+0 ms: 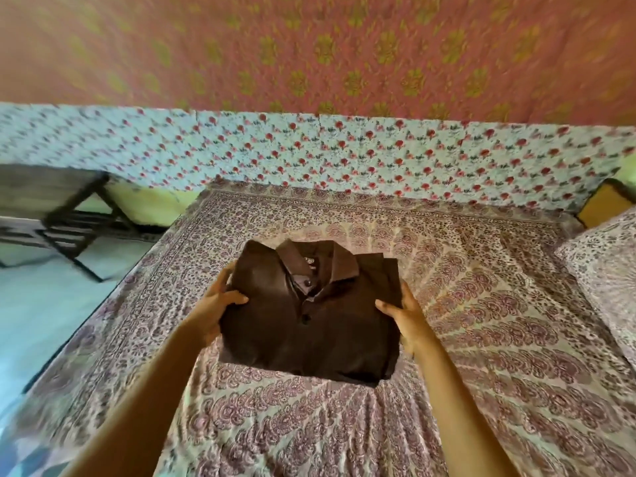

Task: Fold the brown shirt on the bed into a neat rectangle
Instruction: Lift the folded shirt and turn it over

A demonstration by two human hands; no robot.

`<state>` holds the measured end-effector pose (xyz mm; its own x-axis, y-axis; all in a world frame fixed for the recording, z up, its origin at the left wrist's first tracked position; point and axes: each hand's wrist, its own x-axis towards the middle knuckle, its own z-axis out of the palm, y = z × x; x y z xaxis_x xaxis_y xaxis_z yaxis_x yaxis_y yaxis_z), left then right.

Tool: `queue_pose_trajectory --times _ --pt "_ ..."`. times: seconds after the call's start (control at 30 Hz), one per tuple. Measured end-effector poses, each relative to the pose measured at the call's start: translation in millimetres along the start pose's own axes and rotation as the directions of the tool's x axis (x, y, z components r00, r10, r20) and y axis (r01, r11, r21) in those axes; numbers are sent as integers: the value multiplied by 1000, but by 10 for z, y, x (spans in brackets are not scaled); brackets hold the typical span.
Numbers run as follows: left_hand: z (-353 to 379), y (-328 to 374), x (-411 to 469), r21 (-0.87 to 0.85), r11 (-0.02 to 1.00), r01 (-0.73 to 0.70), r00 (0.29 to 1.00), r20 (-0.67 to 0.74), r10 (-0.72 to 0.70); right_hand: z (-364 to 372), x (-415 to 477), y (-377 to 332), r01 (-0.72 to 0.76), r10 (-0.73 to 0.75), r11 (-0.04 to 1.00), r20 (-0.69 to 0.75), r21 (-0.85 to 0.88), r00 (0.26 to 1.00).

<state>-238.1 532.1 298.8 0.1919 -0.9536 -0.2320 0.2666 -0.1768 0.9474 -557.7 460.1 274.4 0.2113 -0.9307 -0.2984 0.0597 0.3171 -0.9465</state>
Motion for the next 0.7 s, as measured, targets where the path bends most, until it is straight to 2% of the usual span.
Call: queue_pose_trajectory --times 0.07,0.2,0.3,0.37,0.53,0.7 --pt "-127 -38 -246 -34 999 -14 996 -93 11 123 -14 82 19 -16 998 50 -62 999" --pt "-459 -49 -666 -35 995 -94 967 -240 83 534 -48 142 36 -24 998 224 -50 974" --pt "-810 -37 -985 84 989 -120 952 -274 139 932 -83 185 42 -26 999 375 -34 927" --pt "-1030 -4 -1178 168 982 -88 934 -329 140 1223 -109 229 60 -45 998 429 -23 902" --pt "-1687 49 -1459 163 986 -32 874 -474 107 2006 -215 492 37 -12 998 480 -42 877" --pt "-2705 17 -1673 185 983 23 855 -513 76 2969 -427 878 38 -16 999 475 -37 880"
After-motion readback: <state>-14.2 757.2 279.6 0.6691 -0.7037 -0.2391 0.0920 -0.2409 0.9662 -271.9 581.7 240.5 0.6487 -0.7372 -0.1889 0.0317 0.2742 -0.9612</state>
